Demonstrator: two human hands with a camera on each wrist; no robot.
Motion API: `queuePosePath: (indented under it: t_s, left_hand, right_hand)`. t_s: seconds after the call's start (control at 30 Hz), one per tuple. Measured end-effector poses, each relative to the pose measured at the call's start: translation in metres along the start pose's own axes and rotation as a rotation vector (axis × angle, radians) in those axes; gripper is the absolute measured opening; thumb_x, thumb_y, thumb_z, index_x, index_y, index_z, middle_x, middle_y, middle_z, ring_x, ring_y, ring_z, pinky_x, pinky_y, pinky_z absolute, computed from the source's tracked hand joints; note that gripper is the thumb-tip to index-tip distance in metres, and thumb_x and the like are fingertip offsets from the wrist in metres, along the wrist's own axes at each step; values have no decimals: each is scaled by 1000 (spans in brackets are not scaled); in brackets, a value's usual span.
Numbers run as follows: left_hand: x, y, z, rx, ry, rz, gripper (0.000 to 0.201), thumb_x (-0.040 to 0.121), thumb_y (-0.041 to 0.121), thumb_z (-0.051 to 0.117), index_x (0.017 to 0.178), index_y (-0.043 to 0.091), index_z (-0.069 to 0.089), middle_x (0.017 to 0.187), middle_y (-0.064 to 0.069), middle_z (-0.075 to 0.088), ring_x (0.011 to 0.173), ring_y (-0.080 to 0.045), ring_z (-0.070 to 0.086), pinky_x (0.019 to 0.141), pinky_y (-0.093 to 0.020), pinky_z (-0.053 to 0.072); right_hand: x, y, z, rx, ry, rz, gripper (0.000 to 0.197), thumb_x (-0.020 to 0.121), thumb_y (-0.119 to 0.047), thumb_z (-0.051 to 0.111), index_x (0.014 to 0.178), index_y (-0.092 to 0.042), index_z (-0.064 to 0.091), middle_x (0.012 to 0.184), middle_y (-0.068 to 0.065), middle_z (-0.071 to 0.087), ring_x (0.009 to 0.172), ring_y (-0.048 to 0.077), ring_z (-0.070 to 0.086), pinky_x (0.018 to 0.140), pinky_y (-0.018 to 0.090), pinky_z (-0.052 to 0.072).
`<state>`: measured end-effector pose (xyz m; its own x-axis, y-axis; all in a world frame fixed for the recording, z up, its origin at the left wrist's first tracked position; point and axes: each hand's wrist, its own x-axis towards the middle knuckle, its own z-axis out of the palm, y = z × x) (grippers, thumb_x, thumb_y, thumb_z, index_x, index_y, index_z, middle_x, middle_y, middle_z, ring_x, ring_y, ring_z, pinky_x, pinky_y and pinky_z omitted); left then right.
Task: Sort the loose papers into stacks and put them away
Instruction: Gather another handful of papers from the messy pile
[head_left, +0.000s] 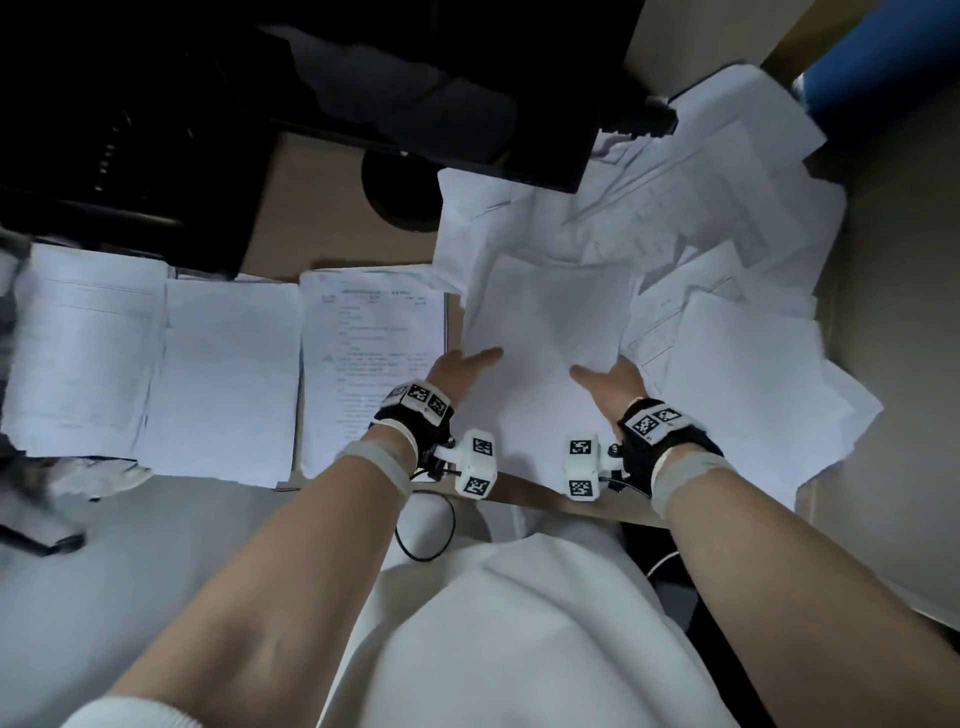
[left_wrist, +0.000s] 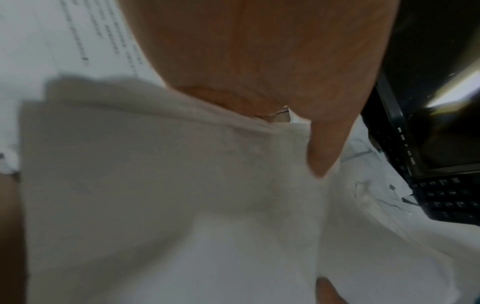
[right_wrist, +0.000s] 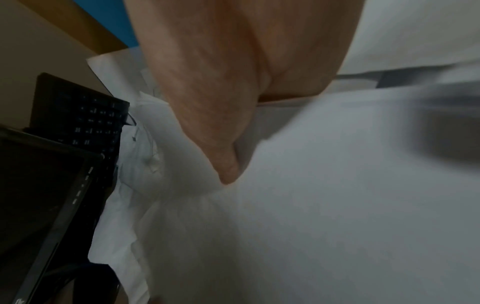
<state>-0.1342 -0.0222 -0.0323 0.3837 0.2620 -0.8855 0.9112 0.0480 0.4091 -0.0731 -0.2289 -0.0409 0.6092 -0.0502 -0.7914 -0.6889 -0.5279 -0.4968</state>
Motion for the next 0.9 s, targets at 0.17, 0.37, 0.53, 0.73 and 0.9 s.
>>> queuePosePath:
  t_s: [0.17, 0.37, 0.53, 0.73, 0.9]
  left_hand:
    - [3, -8, -4, 103, -74, 41, 67, 72, 10, 76, 134, -1, 53, 121, -17, 66, 104, -34, 64, 91, -44, 56]
    - [-5, -5, 3, 132, -108, 106, 65, 62, 8, 76, 124, 2, 59, 112, -15, 68, 104, -36, 64, 95, -48, 53]
    - [-27, 5, 8, 194, -16, 145, 13, 62, -1, 65, 74, 1, 61, 79, -18, 58, 80, -30, 55, 72, -37, 44]
    - [-44, 28, 33, 58, 73, 201, 21, 68, -15, 62, 59, 4, 56, 69, -12, 55, 81, -28, 56, 77, -43, 50]
    - [-61, 46, 95, 22, -49, 260, 8, 50, 5, 63, 52, 11, 68, 74, -12, 61, 84, -28, 56, 78, -40, 51]
  right_hand:
    - [1, 7, 15, -81, 114, 66, 102, 63, -48, 84, 146, -9, 38, 143, 13, 47, 130, 34, 47, 108, 50, 41]
    - [-6, 15, 11, 189, 71, 107, 98, 73, -35, 85, 148, -7, 28, 138, 10, 47, 123, 27, 53, 107, 41, 43]
    - [-21, 35, -2, 291, 59, 68, 115, 53, -49, 90, 145, -7, 36, 140, 9, 54, 125, 26, 55, 109, 45, 43]
    - [-48, 35, -51, 428, 95, -62, 27, 79, -17, 79, 102, -13, 65, 98, 1, 71, 96, 20, 67, 82, 28, 49]
    - [-46, 52, -113, 374, 225, -120, 16, 85, -14, 74, 100, -11, 68, 103, 7, 71, 97, 25, 66, 89, 32, 51]
